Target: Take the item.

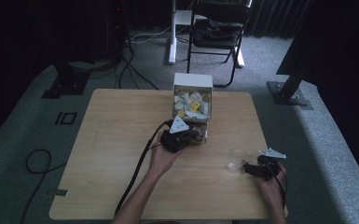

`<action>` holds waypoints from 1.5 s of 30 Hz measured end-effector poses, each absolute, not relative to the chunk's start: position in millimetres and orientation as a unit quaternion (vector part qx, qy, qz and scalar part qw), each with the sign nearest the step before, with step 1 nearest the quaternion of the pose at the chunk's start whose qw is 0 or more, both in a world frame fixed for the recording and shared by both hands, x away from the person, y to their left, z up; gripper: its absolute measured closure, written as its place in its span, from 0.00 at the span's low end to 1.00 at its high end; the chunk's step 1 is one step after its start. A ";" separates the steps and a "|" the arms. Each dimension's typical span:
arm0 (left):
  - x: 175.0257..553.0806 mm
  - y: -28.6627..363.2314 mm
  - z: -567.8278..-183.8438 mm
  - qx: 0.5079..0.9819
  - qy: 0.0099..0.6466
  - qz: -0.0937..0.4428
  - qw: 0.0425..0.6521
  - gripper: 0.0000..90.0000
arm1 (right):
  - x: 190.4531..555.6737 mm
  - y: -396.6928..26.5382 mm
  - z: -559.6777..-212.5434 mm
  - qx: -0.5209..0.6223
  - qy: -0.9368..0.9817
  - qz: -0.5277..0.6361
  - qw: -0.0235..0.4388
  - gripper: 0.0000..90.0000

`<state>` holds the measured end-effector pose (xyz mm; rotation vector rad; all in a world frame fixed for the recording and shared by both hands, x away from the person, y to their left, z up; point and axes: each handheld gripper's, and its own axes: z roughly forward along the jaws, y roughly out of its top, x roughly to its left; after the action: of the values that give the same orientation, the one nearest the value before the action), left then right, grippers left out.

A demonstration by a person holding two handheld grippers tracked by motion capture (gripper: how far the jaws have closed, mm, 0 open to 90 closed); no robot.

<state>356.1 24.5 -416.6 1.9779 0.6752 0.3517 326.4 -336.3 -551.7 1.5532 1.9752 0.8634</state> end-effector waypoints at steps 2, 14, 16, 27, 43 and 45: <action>355.6 23.0 -415.8 0.815 0.275 0.145 0.489 1.00 | 326.4 -336.3 -551.8 0.567 0.722 0.315 0.240 0.16; 353.5 12.8 -414.3 0.814 0.267 0.139 0.496 1.00 | 326.3 -336.1 -551.7 0.568 0.721 0.316 0.239 0.16; 353.6 11.2 -414.7 0.815 0.266 0.137 0.497 1.00 | 326.3 -336.2 -551.7 0.568 0.722 0.315 0.239 0.16; 352.1 1.9 -414.4 0.816 0.258 0.130 0.500 1.00 | 326.3 -336.2 -551.7 0.568 0.722 0.315 0.239 0.16; 349.6 -9.8 -416.4 0.819 0.250 0.120 0.502 1.00 | 326.3 -336.2 -551.7 0.568 0.722 0.315 0.239 0.16; 349.6 -10.2 -416.2 0.820 0.249 0.120 0.501 1.00 | 326.3 -336.2 -551.6 0.568 0.722 0.315 0.239 0.16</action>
<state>349.6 -10.2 -416.2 1.9814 0.6025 0.2909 326.3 -336.2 -551.6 1.5550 1.9762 0.8625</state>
